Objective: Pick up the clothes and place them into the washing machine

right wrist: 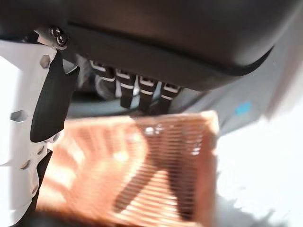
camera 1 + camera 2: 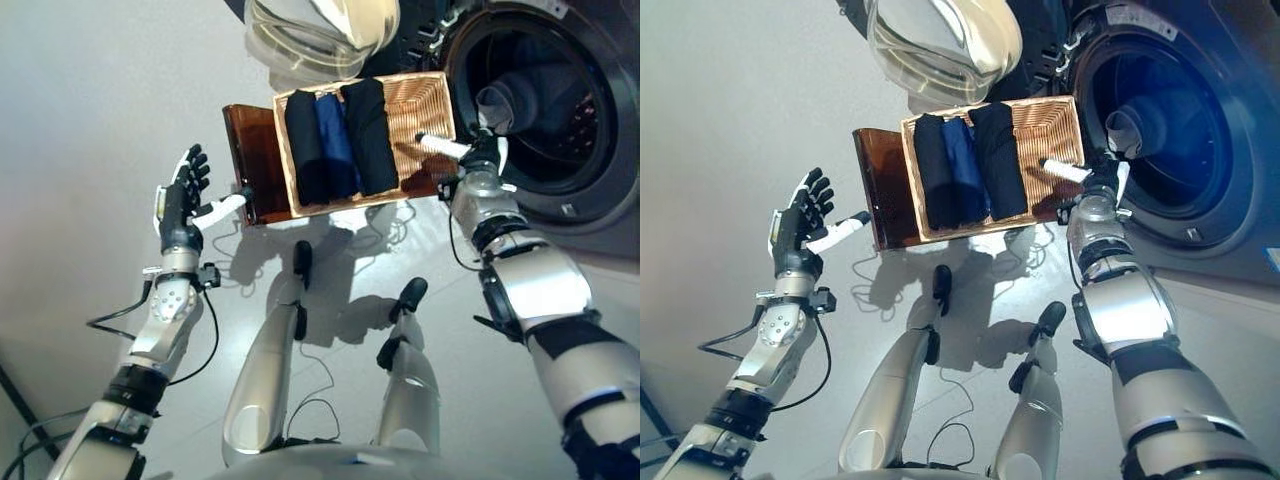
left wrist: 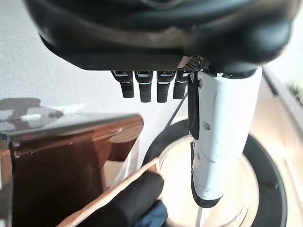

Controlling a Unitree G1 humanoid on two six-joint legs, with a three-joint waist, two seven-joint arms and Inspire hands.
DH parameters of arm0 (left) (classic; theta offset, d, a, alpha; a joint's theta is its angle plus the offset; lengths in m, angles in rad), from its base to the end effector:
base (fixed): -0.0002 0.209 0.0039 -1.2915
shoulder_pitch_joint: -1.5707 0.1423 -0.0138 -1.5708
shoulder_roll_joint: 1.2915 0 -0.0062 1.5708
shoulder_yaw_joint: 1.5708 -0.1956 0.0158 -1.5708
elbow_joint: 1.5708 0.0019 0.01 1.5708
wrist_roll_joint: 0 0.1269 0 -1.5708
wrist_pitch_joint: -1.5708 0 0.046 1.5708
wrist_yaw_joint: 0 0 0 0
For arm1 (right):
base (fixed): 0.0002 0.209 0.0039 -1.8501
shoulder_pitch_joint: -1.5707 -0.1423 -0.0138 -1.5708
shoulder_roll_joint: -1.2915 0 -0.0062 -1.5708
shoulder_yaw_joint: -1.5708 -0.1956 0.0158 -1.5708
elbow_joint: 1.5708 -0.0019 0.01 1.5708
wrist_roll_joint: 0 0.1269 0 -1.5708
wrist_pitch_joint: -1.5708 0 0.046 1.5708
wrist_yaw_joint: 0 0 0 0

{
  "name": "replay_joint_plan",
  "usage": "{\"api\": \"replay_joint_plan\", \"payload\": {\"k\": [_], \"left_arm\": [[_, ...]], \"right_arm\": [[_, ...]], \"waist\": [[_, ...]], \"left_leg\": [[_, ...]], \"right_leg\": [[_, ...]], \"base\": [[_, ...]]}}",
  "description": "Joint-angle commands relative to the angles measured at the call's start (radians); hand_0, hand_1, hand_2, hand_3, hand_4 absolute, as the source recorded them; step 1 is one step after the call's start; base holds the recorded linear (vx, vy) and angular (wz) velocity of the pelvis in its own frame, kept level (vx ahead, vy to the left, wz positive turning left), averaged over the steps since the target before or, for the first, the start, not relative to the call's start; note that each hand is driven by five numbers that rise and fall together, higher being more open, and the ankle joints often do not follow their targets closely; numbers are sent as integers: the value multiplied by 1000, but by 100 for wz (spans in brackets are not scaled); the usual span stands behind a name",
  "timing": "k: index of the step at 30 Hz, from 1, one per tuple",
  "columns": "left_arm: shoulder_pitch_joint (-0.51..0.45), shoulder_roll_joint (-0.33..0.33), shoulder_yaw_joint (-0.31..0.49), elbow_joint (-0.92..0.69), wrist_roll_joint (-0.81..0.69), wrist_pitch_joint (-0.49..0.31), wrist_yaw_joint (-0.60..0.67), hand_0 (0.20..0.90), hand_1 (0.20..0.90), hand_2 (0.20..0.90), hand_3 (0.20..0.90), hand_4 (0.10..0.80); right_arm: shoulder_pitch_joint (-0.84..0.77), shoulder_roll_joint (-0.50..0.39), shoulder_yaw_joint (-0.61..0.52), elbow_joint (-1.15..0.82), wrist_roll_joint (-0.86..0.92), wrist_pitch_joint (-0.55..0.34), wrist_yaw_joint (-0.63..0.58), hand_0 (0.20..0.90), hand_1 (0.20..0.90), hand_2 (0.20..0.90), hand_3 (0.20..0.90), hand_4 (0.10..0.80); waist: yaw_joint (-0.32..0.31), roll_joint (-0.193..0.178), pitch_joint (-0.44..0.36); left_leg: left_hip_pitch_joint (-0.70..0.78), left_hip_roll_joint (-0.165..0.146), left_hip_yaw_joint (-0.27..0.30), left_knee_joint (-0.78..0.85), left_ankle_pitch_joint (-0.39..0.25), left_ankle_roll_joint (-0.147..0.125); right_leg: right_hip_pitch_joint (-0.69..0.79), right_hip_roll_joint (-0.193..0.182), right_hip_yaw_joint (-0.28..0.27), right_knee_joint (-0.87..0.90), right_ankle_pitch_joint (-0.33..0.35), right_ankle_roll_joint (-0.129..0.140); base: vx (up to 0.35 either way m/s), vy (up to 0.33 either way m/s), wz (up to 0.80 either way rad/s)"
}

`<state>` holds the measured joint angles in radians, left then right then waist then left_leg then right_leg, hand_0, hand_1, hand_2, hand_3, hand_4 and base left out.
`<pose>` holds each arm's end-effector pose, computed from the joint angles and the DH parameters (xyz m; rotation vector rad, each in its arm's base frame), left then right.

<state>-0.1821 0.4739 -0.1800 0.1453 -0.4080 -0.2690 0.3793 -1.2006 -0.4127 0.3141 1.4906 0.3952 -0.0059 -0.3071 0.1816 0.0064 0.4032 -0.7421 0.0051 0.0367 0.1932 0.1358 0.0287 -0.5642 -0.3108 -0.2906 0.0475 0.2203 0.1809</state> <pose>0.2267 0.2122 0.0663 0.0264 -0.2469 0.2227 0.3643 -0.2185 0.1480 -0.2620 0.2294 -0.4605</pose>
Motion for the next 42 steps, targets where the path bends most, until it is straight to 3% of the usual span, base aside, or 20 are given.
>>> {"api": "replay_joint_plan", "payload": {"k": [1, 24, 25, 26, 27, 42], "left_arm": [[19, 51, 116, -159, 0, -98, 34, 900, 900, 900, 900, 800], [-78, 31, 156, -208, 22, -112, 82, 900, 900, 900, 900, 800], [-84, 36, 155, -213, 24, -113, 85, 900, 900, 900, 900, 800], [-84, 39, 156, -217, 25, -113, 87, 900, 900, 900, 900, 800], [-84, 40, 154, -221, 26, -112, 89, 900, 900, 900, 900, 800], [-83, 45, 138, -231, 47, -115, 99, 900, 900, 900, 900, 800]], "right_arm": [[-43, -50, 32, -27, -45, -23, -8, 900, 900, 900, 900, 800], [-103, -60, 50, -5, -42, -16, -5, 900, 900, 900, 900, 800], [-108, -61, 54, 7, -57, -10, -10, 587, 587, 587, 587, 576], [-116, -63, 62, 16, -73, -1, -13, 365, 365, 365, 365, 418], [-122, -62, 68, 21, -88, 4, -18, 200, 200, 200, 200, 300], [-94, -47, 51, 59, -162, 32, -32, 200, 200, 200, 200, 300]], "waist": [[57, -26, -8], [136, -70, 37], [143, -73, 39], [145, -73, 41], [148, -72, 43], [157, -39, 11]], "left_leg": [[-61, 10, -28, 44, -104, -118], [-197, -38, -68, 94, -137, -118], [-208, -42, -73, 96, -137, -119], [-213, -44, -74, 97, -137, -120], [-217, -45, -72, 98, -137, -120], [-212, -60, -72, 97, -142, -110]], "right_leg": [[77, 17, 9, 31, -125, 9], [120, 40, -71, -35, -137, 28], [120, 43, -78, -37, -139, 29], [120, 44, -81, -39, -139, 29], [120, 44, -83, -41, -137, 30], [137, 45, -90, -59, -136, 39]], "base": [[-7, -39, 22], [38, -22, 12], [25, -20, 17], [27, -23, 17], [7, -1, 14], [1, 4, 3]]}}
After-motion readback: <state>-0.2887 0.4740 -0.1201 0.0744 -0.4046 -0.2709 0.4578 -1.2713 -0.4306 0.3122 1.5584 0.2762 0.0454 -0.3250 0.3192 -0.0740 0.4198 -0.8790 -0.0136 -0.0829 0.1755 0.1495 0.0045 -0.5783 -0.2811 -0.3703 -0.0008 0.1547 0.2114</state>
